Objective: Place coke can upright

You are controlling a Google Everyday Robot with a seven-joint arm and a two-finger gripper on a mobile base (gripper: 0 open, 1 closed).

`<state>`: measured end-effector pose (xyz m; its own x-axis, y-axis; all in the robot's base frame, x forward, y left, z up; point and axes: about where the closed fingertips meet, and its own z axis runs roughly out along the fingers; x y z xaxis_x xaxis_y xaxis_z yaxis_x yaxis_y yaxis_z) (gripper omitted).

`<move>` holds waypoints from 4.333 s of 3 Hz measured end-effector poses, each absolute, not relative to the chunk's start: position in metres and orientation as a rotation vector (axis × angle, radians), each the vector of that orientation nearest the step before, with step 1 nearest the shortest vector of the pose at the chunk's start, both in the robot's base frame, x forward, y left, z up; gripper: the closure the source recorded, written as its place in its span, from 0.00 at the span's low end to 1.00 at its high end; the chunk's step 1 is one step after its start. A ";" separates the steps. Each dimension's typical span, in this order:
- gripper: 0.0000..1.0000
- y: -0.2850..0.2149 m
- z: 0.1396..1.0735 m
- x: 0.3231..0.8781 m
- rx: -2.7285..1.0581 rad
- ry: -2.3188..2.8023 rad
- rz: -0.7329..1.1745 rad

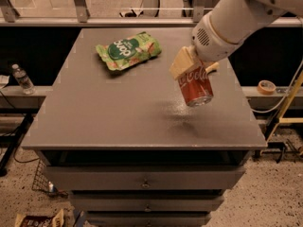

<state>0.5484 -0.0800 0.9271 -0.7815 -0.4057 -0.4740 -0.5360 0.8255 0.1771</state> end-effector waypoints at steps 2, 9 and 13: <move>1.00 -0.055 0.949 0.552 -0.750 2.175 0.663; 1.00 -0.031 0.919 0.560 -0.910 1.462 0.679; 0.53 -0.018 0.900 0.555 -0.965 1.416 0.633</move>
Offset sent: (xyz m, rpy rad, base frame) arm 0.0166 0.0443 0.0645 0.3095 -0.8316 0.4981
